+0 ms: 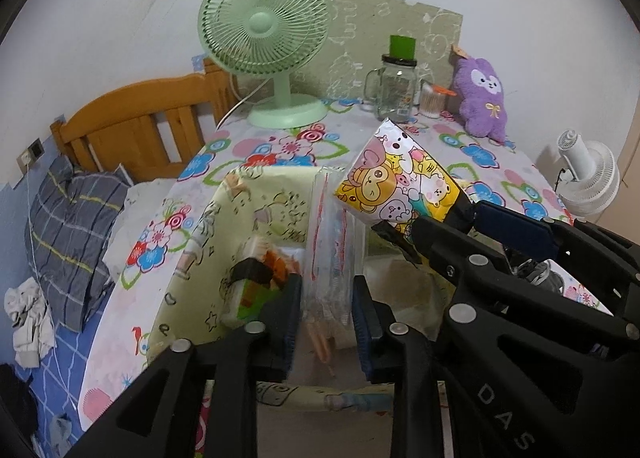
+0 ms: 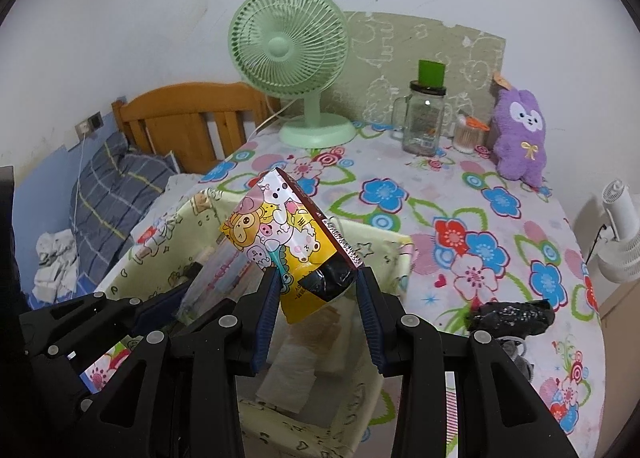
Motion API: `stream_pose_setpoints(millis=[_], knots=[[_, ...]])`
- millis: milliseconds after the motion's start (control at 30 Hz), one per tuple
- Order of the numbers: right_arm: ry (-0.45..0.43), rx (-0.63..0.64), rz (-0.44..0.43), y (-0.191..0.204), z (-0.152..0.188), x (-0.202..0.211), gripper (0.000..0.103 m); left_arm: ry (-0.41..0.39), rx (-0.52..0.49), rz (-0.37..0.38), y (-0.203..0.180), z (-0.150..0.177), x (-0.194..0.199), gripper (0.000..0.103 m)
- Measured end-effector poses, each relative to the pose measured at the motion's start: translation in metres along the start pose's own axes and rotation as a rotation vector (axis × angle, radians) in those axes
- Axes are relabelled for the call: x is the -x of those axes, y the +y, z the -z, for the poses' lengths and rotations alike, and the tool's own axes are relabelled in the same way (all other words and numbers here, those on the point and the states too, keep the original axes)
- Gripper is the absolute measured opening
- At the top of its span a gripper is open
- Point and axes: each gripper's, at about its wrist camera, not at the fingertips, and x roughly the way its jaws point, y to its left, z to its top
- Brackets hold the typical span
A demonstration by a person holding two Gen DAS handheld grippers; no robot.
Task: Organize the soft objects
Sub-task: 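Carry the zip bag in left tool and yellow pouch in right tool over the box, then open left tool to drop the zip bag while right tool releases the yellow pouch into the box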
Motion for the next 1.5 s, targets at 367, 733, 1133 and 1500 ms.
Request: stream_pose_setpoints(millis=[367, 733, 1133, 1500], knots=[[0.043, 0.008, -0.030, 0.010, 0.000, -0.016, 0.043, 0.005, 0.021, -0.012, 0.011, 0.004, -0.006, 0.065], [0.051, 0.015, -0.031, 0.014, -0.001, -0.019, 0.075, 0.002, 0.026, -0.004, 0.014, 0.003, -0.005, 0.079], [0.025, -0.015, 0.009, 0.002, -0.001, 0.002, 0.083, -0.031, 0.014, 0.029, -0.001, -0.001, 0.009, 0.088], [-0.024, -0.049, 0.053, -0.014, 0.001, 0.035, 0.092, -0.083, -0.014, 0.052, -0.022, -0.004, 0.032, 0.097]])
